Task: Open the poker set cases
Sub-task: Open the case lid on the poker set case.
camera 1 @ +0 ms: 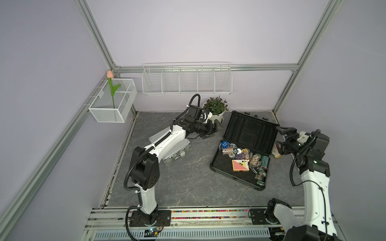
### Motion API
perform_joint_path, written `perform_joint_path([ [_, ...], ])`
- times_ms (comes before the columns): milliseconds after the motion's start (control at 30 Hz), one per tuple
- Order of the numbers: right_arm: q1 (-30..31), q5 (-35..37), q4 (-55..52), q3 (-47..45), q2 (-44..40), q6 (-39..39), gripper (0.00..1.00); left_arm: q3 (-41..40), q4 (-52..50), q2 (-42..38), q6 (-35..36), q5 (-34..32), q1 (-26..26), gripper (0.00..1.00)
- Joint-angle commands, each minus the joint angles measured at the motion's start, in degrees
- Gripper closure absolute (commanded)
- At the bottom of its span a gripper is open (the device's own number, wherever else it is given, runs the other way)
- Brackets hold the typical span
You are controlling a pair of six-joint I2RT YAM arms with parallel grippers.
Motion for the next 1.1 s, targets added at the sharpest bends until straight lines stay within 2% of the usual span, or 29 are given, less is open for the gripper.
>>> perform_joint_path([
  [0,4.00,3.78,-4.12,-1.10,-1.94,-3.09,0.12,-2.21,-0.60,-4.36,2.77,-2.79,1.54,0.03],
  [133,13.45,10.04,-6.81,-0.58,-2.27,-6.23,0.12,-6.69,-2.74,-8.47,4.50,-6.32,5.10,0.04],
  [267,25.89,18.45,-7.15,0.12,-0.62,-7.70,0.12,-12.67,-4.32,-14.51,5.58,-8.96,10.69,0.06],
  [400,39.53,25.54,-4.58,2.63,4.68,-9.98,0.11,-17.52,-7.22,-21.16,6.75,-11.52,17.42,0.07],
  [533,53.13,33.92,-1.38,8.97,14.52,-15.66,0.09,-21.63,-9.79,-26.63,6.86,-14.58,24.71,0.07],
  [667,63.68,38.27,0.85,21.64,30.81,-25.29,0.08,-26.06,-11.72,-32.05,5.30,-21.94,31.21,0.07],
  [767,67.34,36.85,1.80,32.74,43.65,-31.05,0.07,-31.69,-8.13,-35.72,5.98,-27.20,33.34,0.06],
  [867,68.85,35.51,3.12,42.55,54.03,-34.76,0.05,-35.93,-3.55,-37.61,4.47,-29.45,34.70,0.06],
  [1067,69.07,33.64,6.21,53.99,67.29,-36.92,0.05,-37.18,-1.55,-36.89,4.04,-33.05,35.56,0.05],
])
